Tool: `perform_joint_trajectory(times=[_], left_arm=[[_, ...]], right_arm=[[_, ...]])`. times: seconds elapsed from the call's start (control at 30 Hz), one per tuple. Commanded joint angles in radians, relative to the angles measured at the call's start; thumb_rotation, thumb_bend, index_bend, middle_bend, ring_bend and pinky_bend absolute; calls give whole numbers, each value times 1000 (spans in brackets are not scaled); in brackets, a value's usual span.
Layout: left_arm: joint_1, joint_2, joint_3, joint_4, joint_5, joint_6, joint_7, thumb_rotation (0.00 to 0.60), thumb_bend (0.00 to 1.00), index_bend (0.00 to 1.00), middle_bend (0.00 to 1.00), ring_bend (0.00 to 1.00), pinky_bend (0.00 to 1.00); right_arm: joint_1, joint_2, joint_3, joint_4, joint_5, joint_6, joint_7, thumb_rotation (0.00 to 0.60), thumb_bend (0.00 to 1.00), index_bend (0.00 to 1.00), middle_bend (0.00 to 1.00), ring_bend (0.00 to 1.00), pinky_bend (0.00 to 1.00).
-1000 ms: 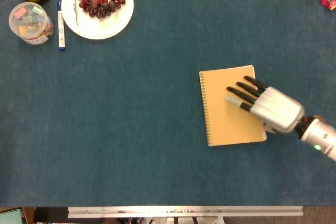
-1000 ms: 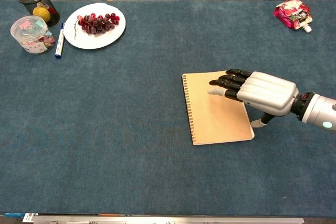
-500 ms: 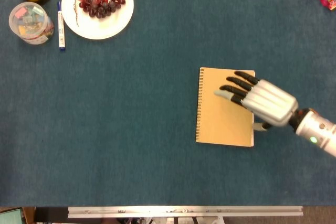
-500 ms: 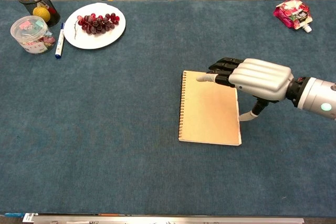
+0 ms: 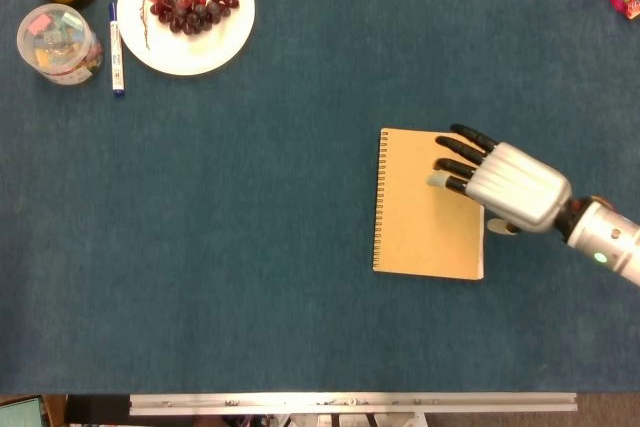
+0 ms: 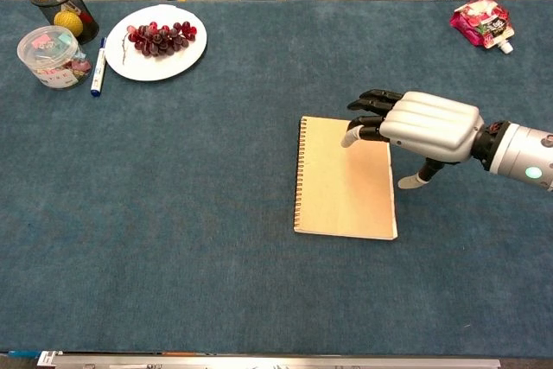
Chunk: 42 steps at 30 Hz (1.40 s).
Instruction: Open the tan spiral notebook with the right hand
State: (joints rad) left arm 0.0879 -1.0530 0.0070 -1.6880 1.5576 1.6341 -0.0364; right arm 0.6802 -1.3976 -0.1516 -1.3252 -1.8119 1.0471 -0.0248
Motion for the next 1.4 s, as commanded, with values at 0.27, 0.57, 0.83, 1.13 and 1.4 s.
perform_joint_trajectory(times=[0.27, 0.57, 0.83, 1.13, 1.4], left_arm=[[-1, 2, 3, -1, 2, -4, -8, 600, 408, 185, 154, 117, 58], [0, 5, 2, 2, -1, -4, -19, 600, 408, 186, 154, 117, 58], [-1, 5, 1, 4, -5, -7, -21, 600, 408, 186, 154, 117, 58], [0, 7, 1, 3, -5, -5, -22, 600, 408, 185, 154, 117, 58], [-1, 9, 2, 3, -7, -8, -24, 600, 408, 186, 154, 117, 57]], right_arm=[[-36, -113, -43, 200, -71, 71, 33, 600, 73, 315, 265, 33, 15], [-34, -176, -37, 289, -84, 107, 55, 600, 74, 353, 270, 53, 20], [-27, -191, -33, 308, -82, 118, 67, 600, 76, 367, 272, 60, 20], [-21, -200, -32, 320, -83, 137, 89, 600, 122, 409, 282, 71, 22], [-17, -227, -33, 355, -90, 167, 136, 600, 212, 477, 307, 92, 28]])
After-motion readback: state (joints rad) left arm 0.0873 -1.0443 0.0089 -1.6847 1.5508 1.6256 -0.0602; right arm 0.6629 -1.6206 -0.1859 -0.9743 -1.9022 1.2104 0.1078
